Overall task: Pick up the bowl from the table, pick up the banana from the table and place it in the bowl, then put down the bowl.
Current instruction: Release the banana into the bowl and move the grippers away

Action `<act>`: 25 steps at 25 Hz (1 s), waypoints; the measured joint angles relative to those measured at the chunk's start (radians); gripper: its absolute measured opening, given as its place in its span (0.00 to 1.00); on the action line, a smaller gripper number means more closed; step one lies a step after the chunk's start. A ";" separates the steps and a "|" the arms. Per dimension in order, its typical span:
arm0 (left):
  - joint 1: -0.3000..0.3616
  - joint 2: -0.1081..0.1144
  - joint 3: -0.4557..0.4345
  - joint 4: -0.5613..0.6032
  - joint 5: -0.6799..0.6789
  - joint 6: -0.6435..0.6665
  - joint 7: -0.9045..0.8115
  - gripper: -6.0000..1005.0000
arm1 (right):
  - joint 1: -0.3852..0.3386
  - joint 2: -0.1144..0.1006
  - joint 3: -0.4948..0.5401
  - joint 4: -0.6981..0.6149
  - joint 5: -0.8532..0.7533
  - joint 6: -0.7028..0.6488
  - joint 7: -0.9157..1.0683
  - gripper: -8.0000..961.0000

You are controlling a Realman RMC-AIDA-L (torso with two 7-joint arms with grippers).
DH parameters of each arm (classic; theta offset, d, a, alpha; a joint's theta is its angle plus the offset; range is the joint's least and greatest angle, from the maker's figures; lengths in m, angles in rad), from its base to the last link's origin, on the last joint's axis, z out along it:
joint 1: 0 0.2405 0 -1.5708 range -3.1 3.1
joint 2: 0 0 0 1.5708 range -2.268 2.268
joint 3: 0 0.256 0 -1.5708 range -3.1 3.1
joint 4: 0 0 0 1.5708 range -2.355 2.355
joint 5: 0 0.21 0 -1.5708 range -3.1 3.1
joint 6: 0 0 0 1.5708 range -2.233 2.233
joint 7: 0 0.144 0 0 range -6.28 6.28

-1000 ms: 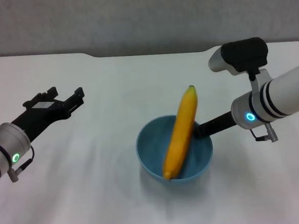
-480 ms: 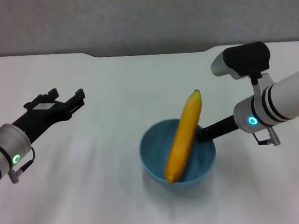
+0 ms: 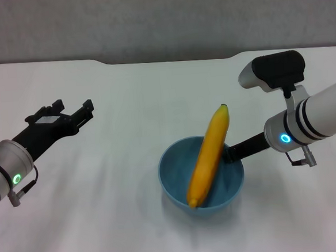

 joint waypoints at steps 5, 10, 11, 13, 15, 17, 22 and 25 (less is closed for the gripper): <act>0.002 0.000 -0.001 0.000 -0.004 -0.004 0.000 0.78 | -0.012 0.000 0.002 -0.002 0.001 -0.001 0.000 0.05; 0.010 0.001 -0.002 0.002 -0.026 -0.005 -0.001 0.78 | -0.025 0.000 0.006 -0.007 0.002 -0.020 0.000 0.05; 0.012 0.001 -0.005 0.002 -0.027 -0.006 -0.001 0.78 | -0.029 0.000 0.006 -0.011 0.005 -0.020 0.000 0.10; 0.015 0.001 -0.008 0.002 -0.027 -0.006 -0.001 0.78 | -0.036 0.000 0.003 -0.021 0.022 -0.023 -0.006 0.18; 0.016 0.002 -0.008 0.003 -0.028 -0.007 -0.003 0.78 | -0.046 -0.001 -0.001 -0.038 0.053 -0.025 -0.022 0.27; 0.018 0.002 -0.008 0.003 -0.028 -0.008 -0.003 0.78 | -0.065 -0.002 -0.001 -0.066 0.083 -0.026 -0.050 0.32; 0.031 0.003 -0.008 0.005 -0.028 -0.008 -0.003 0.77 | -0.154 -0.004 -0.012 -0.190 0.135 -0.015 -0.102 0.42; 0.037 0.004 -0.009 0.005 -0.028 -0.008 -0.003 0.77 | -0.191 -0.007 -0.019 -0.241 0.140 -0.008 -0.103 0.49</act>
